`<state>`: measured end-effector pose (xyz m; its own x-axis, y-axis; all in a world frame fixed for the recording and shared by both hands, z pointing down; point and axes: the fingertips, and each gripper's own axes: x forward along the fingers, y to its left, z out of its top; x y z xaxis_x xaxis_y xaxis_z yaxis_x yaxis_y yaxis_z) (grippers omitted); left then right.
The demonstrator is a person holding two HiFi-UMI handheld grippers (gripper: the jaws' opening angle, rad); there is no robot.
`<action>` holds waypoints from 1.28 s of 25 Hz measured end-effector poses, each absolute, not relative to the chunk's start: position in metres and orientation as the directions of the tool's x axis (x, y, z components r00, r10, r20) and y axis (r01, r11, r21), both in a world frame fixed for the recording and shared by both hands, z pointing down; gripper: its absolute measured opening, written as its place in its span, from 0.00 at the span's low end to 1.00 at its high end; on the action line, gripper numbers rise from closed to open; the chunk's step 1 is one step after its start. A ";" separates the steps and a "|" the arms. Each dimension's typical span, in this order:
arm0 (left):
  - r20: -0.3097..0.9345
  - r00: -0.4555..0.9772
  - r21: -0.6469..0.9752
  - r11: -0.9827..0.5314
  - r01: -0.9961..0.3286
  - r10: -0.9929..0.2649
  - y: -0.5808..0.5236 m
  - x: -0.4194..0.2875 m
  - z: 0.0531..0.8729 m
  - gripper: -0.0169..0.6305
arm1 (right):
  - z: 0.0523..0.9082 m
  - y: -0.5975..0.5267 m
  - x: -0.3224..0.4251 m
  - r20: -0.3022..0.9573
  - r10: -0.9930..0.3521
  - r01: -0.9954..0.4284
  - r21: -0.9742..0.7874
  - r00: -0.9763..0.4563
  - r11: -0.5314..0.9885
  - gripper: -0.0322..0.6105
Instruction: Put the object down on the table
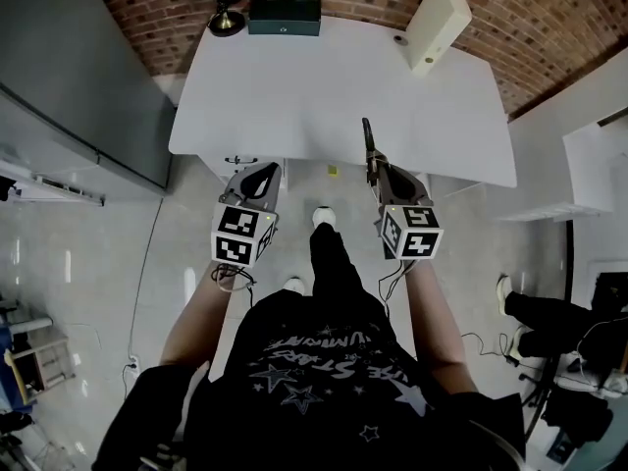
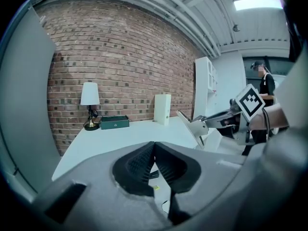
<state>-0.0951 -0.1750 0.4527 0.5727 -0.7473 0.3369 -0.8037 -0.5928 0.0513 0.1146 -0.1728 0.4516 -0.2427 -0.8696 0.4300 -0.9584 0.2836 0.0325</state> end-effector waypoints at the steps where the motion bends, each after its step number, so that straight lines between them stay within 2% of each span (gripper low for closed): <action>1: 0.335 0.568 0.048 -0.588 -0.807 -0.752 -0.179 -0.095 0.453 0.06 | 0.454 -0.180 0.115 0.432 -0.867 -0.955 0.040 -0.249 0.294 0.06; 10: 0.362 0.500 0.004 -0.535 -0.845 -0.787 -0.257 -0.091 0.465 0.06 | 0.470 -0.274 0.118 0.447 -0.848 -0.862 0.266 -0.286 0.431 0.06; 14: 0.373 0.478 -0.015 -0.520 -0.854 -0.795 -0.296 -0.082 0.466 0.06 | 0.473 -0.322 0.117 0.455 -0.837 -0.751 0.427 -0.303 0.504 0.07; 20: 0.396 0.435 -0.004 -0.475 -0.880 -0.809 -0.355 -0.082 0.465 0.06 | 0.486 -0.393 0.110 0.481 -0.815 -0.610 0.553 -0.324 0.568 0.07; 27: 0.435 0.389 0.009 -0.429 -0.903 -0.812 -0.402 -0.081 0.477 0.06 | 0.524 -0.454 0.107 0.515 -0.806 -0.340 0.732 -0.291 0.590 0.07; 32: 0.463 0.375 0.010 -0.418 -0.908 -0.803 -0.424 -0.077 0.491 0.06 | 0.549 -0.480 0.101 0.544 -0.788 -0.206 0.769 -0.287 0.606 0.07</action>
<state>-0.0768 -0.4240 0.4908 0.3747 -0.8033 0.4630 -0.9083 -0.4182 0.0096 0.1011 -0.4797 0.5489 -0.2874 -0.7882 0.5441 -0.2058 0.6057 0.7686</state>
